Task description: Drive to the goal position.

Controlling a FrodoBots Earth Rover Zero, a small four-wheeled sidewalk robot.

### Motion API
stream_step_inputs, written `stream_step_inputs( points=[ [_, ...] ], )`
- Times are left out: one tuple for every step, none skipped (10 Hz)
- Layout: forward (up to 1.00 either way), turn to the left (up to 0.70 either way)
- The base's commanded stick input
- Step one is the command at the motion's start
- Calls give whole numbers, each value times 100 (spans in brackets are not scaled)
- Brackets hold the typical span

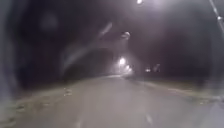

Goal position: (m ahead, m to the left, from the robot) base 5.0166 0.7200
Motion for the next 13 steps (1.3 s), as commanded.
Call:
stream_step_inputs(
  points=[
    [100,5],
    [100,5],
    [100,5],
    [100,5],
    [100,5],
    [100,7],
    [100,9],
    [100,11],
    [100,9],
    [100,8],
    [100,7],
    [100,7],
    [100,8]
  ],
)
